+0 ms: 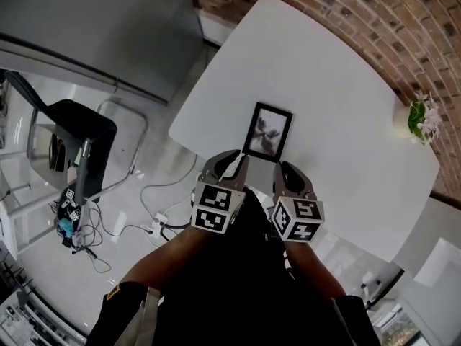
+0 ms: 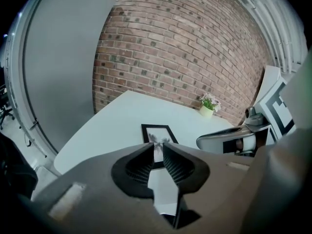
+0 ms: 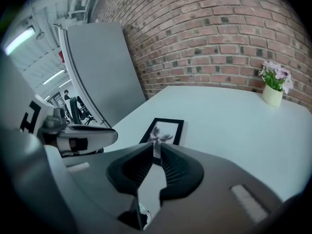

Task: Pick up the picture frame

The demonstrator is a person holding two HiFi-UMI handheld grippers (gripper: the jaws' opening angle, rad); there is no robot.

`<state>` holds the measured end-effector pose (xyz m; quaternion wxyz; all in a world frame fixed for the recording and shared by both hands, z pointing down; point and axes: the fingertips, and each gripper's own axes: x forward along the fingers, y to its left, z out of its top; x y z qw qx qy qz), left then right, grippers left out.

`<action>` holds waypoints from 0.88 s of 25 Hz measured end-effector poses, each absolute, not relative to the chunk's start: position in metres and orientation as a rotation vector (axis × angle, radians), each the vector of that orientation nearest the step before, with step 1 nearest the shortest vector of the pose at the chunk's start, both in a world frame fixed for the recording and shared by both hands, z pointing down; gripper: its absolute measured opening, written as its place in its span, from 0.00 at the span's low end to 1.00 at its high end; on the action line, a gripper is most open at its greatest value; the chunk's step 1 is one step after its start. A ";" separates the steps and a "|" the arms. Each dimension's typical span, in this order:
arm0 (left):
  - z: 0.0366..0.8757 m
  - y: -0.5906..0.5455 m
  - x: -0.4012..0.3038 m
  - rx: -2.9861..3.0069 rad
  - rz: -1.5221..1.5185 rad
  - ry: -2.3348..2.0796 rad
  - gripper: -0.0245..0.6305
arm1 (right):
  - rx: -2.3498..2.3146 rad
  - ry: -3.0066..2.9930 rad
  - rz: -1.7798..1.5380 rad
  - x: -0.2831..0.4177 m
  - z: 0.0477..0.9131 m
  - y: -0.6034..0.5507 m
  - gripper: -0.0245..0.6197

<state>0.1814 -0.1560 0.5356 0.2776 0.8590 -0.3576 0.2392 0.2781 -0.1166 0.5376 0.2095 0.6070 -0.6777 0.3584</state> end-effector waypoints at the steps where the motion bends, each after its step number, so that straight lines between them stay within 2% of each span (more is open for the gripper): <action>1: 0.542 -0.158 0.183 2.294 0.658 -0.957 0.13 | 1.681 -1.880 1.004 0.280 0.542 -0.119 0.11; 10: 0.585 -0.171 0.194 2.199 0.743 -0.970 0.23 | 1.573 -1.818 1.109 0.289 0.584 -0.129 0.20; 22: 0.608 -0.179 0.198 2.133 0.773 -0.974 0.24 | 1.524 -1.789 1.192 0.290 0.606 -0.138 0.24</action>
